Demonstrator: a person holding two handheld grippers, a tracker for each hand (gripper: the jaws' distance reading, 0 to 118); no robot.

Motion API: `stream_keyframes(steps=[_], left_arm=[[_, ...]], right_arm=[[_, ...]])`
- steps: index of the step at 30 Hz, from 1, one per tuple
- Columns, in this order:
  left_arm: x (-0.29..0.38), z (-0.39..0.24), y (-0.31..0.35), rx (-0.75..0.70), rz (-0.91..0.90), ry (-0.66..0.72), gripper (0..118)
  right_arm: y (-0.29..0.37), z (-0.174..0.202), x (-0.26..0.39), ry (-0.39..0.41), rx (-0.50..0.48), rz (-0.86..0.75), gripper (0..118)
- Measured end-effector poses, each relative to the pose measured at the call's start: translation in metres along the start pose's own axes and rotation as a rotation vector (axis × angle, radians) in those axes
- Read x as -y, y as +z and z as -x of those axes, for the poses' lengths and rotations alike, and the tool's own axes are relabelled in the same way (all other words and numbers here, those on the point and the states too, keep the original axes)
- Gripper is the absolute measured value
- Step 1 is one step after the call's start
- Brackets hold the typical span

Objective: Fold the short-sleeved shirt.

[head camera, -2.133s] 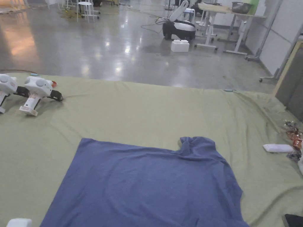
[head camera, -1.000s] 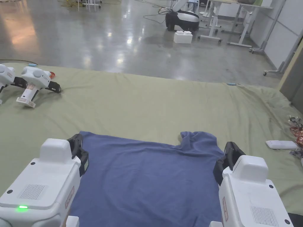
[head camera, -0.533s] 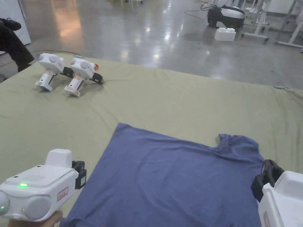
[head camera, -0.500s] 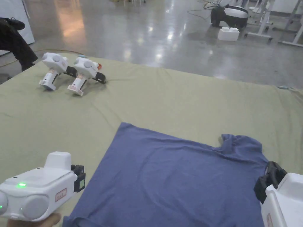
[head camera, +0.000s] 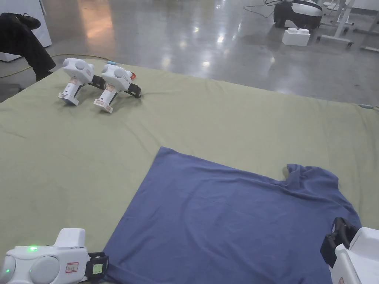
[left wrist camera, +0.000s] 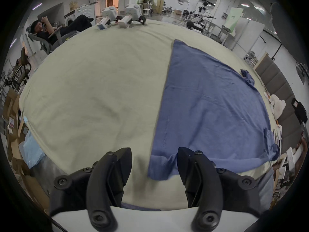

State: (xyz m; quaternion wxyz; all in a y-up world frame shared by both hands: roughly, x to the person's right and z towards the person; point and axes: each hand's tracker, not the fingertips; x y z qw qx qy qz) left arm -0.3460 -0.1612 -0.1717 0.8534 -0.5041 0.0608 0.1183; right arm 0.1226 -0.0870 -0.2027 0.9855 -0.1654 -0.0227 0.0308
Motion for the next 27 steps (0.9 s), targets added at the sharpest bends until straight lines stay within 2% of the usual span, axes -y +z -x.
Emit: stream_keyframes(steps=[1,3,7,9,10,14,19,20,21,23,24,27], left_arm=[[0.000,-0.002,-0.004,-0.012,0.000,0.001,55],[0.000,-0.003,-0.009,-0.028,0.019,-0.016,41],[0.004,-0.009,-0.011,-0.042,0.011,-0.065,31],[0.002,-0.010,-0.008,-0.023,0.016,-0.070,10],[0.001,-0.011,-0.007,0.023,0.021,-0.068,5],[0.001,-0.018,-0.008,0.021,0.043,-0.145,1],[0.000,-0.012,0.000,0.067,0.030,-0.121,0],[0.000,-0.012,0.003,0.069,0.023,-0.125,0],[0.001,-0.013,0.006,0.070,0.010,-0.138,0],[0.001,-0.013,0.010,0.055,-0.010,-0.153,0],[0.001,-0.012,0.013,0.051,-0.018,-0.154,0],[0.001,-0.009,0.020,0.051,-0.039,-0.146,0]], right_arm=[[0.000,-0.001,0.001,0.001,0.005,0.007,2],[0.001,-0.004,0.004,0.000,0.010,0.015,2],[0.005,-0.011,0.010,-0.003,0.024,0.035,2],[0.007,-0.015,0.013,-0.006,0.030,0.047,2],[0.008,-0.018,0.015,-0.006,0.033,0.055,2],[0.014,-0.028,0.020,0.002,0.051,0.080,2],[0.030,-0.053,0.021,0.003,0.064,0.189,5],[0.033,-0.059,0.022,0.008,0.078,0.221,16],[0.037,-0.066,0.023,0.005,0.080,0.252,33],[0.043,-0.080,0.030,0.016,0.070,0.338,74],[0.047,-0.088,0.036,0.015,0.073,0.376,78],[0.055,-0.102,0.055,0.036,0.068,0.483,78]])
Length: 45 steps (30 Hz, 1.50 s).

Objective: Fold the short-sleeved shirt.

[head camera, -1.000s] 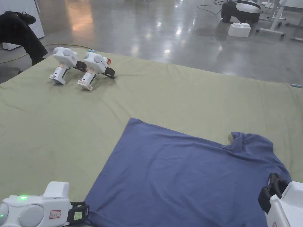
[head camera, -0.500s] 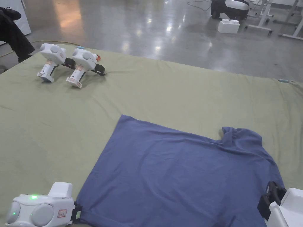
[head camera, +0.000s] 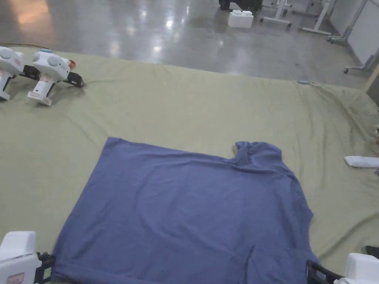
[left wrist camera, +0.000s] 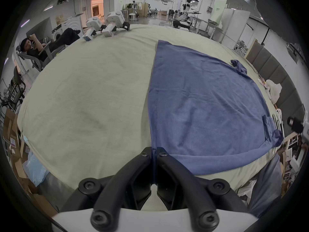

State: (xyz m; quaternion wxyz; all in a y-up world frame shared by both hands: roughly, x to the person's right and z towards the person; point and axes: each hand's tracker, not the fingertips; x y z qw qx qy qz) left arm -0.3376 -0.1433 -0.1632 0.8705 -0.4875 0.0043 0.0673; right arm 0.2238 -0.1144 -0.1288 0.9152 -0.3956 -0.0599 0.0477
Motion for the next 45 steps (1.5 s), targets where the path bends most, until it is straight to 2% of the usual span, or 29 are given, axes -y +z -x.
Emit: stream_keyframes(steps=[5,7,9,13,14,22,26,30,38,45], left_arm=[[-0.001,0.000,0.002,0.003,-0.013,0.002,0],[-0.001,-0.001,0.000,0.001,-0.009,0.002,0],[-0.001,-0.001,-0.003,-0.002,-0.007,0.002,0],[0.001,-0.001,-0.008,-0.005,-0.001,0.003,0],[0.002,-0.001,-0.008,-0.006,0.001,0.005,0],[-0.002,0.001,0.004,0.009,-0.040,0.033,0],[-0.012,-0.002,0.014,0.023,-0.082,0.049,0],[-0.036,-0.003,0.013,0.028,-0.119,0.036,0],[-0.108,-0.007,-0.018,0.035,-0.162,0.011,0],[-0.164,-0.013,-0.066,0.023,-0.122,0.005,0]], right_arm=[[-0.022,-0.008,0.033,-0.007,-0.047,0.178,77],[-0.036,-0.006,0.044,0.004,-0.058,0.231,73],[-0.045,-0.003,0.050,0.000,-0.073,0.259,58],[-0.059,0.003,0.057,-0.020,-0.141,0.289,13],[-0.059,0.004,0.056,-0.018,-0.140,0.286,8],[-0.031,0.005,0.036,0.054,-0.091,0.241,5],[-0.014,-0.002,0.016,0.007,-0.104,0.183,5],[-0.011,-0.004,-0.016,0.004,-0.109,0.129,5],[-0.050,0.000,-0.089,-0.004,-0.099,0.060,5],[-0.113,0.004,-0.134,0.006,-0.083,0.039,5]])
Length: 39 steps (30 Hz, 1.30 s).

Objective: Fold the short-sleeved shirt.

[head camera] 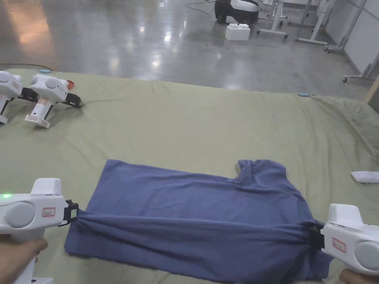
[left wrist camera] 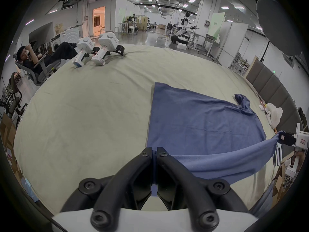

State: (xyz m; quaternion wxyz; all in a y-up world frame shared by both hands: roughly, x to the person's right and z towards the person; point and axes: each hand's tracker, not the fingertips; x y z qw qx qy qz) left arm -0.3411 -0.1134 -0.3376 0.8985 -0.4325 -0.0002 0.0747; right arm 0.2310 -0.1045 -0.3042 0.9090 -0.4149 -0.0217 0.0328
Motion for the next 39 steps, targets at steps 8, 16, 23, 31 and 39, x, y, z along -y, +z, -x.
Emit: stream_keyframes(steps=[8,16,23,31,39], left_arm=[[-0.015,-0.021,-0.054,-0.013,0.085,-0.053,0],[-0.010,-0.026,-0.060,-0.040,0.099,-0.043,36],[-0.005,-0.044,-0.008,0.024,-0.132,-0.062,72],[0.023,-0.087,0.062,-0.007,-0.511,-0.102,48],[0.035,-0.101,0.091,-0.087,-0.748,-0.125,10]], right_arm=[[-0.061,-0.004,-0.011,-0.007,0.043,0.086,5],[-0.067,-0.001,0.002,-0.028,0.060,0.074,29],[-0.009,0.026,-0.001,-0.026,0.045,-0.204,74],[0.064,0.079,0.005,-0.041,0.076,-0.645,74],[0.091,0.101,0.007,-0.076,0.110,-0.795,16]])
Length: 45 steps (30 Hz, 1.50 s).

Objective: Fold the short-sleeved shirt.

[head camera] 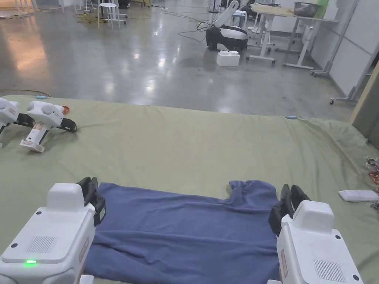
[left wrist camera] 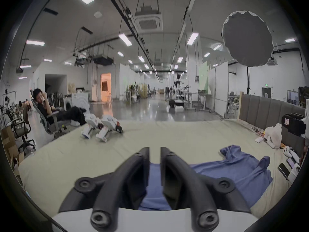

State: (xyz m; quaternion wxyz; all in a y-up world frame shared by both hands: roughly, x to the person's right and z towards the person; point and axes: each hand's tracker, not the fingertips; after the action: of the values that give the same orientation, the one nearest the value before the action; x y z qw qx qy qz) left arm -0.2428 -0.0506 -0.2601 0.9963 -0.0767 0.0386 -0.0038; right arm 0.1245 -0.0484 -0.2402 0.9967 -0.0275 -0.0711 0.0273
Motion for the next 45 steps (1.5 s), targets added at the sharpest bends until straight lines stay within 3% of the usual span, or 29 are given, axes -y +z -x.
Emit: stream_keyframes(steps=[1,3,12,16,22,23,26,28,30,35,40,45], left_arm=[[-0.001,0.000,0.002,0.004,-0.001,-0.001,4],[-0.002,0.001,0.006,0.016,-0.018,0.013,0],[0.009,0.016,0.009,0.025,0.020,0.054,0],[0.024,0.043,-0.007,0.004,0.177,0.092,0],[0.069,0.091,-0.064,0.026,0.551,0.135,0],[0.076,0.095,-0.071,0.023,0.600,0.137,3],[0.098,0.105,-0.094,0.050,0.736,0.146,31],[0.097,0.088,-0.086,0.060,0.812,0.142,36],[0.107,0.086,-0.094,0.061,0.865,0.145,60],[0.116,0.070,-0.098,0.042,0.964,0.090,73],[0.103,0.056,-0.078,0.054,0.985,0.009,67],[0.099,0.046,-0.062,0.067,0.961,-0.035,34]], right_arm=[[0.001,0.001,-0.001,-0.004,0.000,0.002,3],[0.000,-0.002,-0.002,-0.022,-0.038,0.001,3],[0.006,0.001,0.001,0.024,-0.030,-0.001,2],[0.003,-0.001,0.008,0.042,-0.043,0.036,2],[0.001,-0.006,0.020,0.052,-0.050,0.101,2],[0.001,-0.007,0.022,0.052,-0.052,0.107,2],[0.001,-0.009,0.027,0.060,-0.049,0.132,2],[0.001,-0.012,0.031,0.062,-0.048,0.149,2],[0.000,-0.014,0.034,0.067,-0.043,0.171,2],[0.001,-0.021,0.041,0.069,-0.032,0.208,2],[0.002,-0.026,0.048,0.087,-0.023,0.245,2],[0.002,-0.030,0.056,0.065,-0.014,0.283,2]])
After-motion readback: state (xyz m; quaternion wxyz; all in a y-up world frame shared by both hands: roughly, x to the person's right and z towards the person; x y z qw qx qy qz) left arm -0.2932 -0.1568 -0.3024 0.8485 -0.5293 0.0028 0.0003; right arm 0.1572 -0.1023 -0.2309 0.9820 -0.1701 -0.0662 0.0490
